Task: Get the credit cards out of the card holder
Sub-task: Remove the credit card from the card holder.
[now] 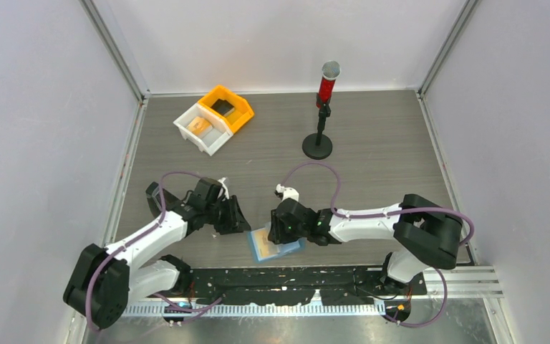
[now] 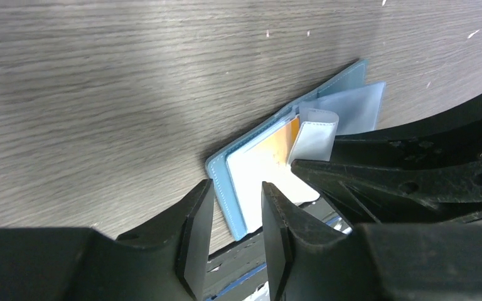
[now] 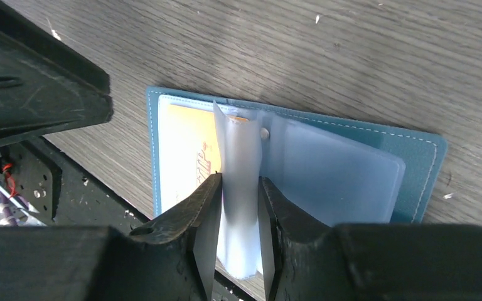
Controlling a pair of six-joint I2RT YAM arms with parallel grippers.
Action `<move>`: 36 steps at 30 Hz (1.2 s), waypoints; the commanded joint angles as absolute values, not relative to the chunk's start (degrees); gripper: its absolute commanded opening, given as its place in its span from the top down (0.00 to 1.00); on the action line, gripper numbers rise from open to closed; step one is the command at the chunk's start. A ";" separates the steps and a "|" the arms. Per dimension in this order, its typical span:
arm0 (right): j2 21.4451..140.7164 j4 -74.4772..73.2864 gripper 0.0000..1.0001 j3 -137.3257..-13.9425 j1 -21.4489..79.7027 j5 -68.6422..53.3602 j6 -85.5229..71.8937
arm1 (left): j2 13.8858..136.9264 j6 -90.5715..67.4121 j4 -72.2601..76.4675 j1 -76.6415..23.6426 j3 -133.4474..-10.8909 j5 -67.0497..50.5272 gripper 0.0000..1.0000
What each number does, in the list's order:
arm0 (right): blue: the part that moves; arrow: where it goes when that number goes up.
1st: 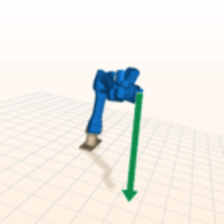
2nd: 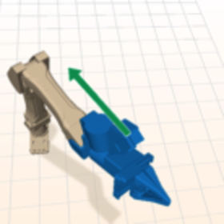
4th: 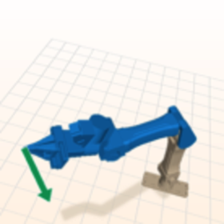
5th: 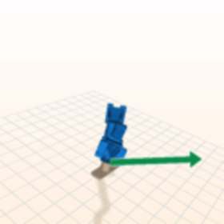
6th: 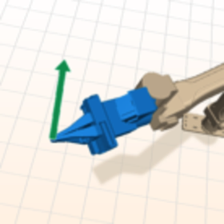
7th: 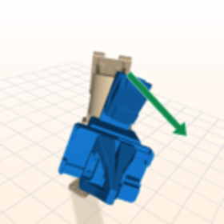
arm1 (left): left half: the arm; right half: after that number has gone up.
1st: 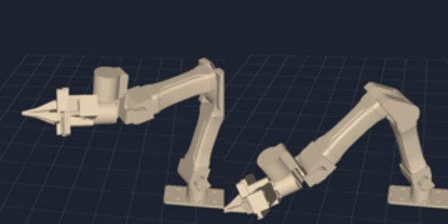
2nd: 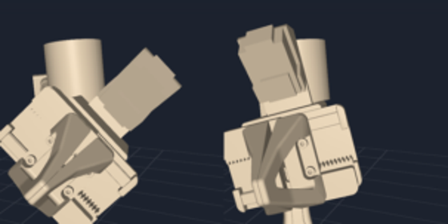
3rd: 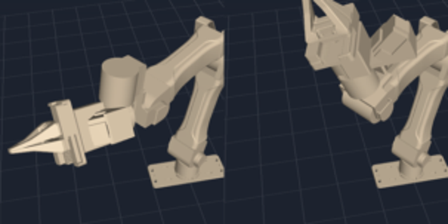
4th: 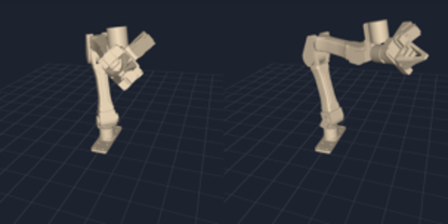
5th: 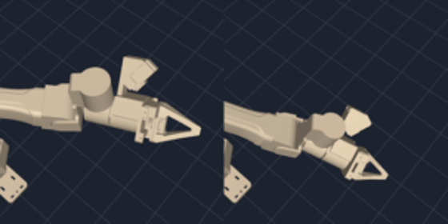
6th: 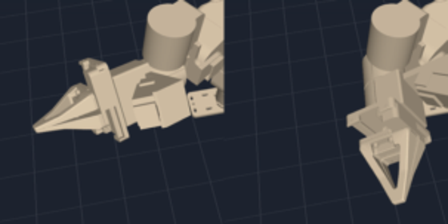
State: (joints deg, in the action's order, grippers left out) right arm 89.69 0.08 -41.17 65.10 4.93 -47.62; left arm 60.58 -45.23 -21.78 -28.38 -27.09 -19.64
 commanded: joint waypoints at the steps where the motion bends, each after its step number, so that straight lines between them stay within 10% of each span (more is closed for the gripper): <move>1: 85.04 9.06 0.66 -38.57 64.32 1.75 -45.95 | 63.30 -48.17 -12.94 -28.21 -26.72 -23.82 0.65; 36: 79.75 17.44 0.69 -30.45 60.94 -1.93 -46.49 | 76.76 -50.67 -4.31 -36.14 -32.09 -27.36 0.79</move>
